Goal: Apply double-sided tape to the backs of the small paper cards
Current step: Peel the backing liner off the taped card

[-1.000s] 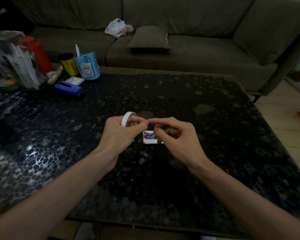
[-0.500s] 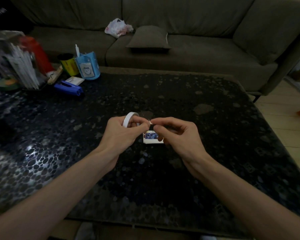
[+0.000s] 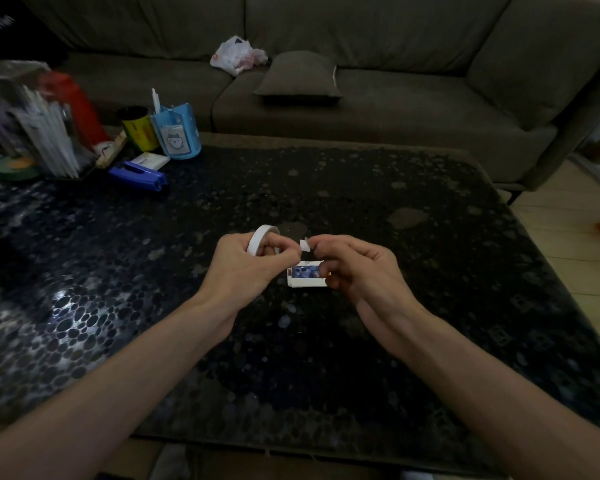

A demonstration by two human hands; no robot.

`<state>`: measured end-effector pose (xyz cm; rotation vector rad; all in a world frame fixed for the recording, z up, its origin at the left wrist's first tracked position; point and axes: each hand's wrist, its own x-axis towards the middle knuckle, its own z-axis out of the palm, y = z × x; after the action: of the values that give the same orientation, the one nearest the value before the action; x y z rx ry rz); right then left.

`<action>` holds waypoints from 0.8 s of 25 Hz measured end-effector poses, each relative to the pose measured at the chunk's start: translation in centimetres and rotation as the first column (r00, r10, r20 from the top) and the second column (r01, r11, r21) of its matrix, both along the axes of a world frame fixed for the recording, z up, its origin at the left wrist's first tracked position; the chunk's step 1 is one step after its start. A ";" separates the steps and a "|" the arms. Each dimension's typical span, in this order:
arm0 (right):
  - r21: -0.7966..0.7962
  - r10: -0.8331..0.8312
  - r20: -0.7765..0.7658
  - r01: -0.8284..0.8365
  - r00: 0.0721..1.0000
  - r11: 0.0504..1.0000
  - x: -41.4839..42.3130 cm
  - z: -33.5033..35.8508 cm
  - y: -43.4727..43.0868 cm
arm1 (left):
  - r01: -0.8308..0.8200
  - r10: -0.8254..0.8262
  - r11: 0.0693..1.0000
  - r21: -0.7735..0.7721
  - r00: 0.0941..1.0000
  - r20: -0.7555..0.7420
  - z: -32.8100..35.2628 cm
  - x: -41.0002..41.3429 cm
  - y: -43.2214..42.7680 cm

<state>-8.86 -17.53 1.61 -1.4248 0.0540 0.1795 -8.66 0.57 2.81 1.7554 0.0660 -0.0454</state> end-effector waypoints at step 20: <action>-0.300 -0.083 0.140 0.122 0.987 0.946 0.9 0.7 -1.5 | 0.049 -0.049 0.999 -0.005 0.998 -0.046 -0.6 -0.1 -0.2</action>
<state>-7.96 -19.02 2.35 -1.7381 0.0536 -0.0072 -8.79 0.33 2.25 1.7521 0.0560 -0.1215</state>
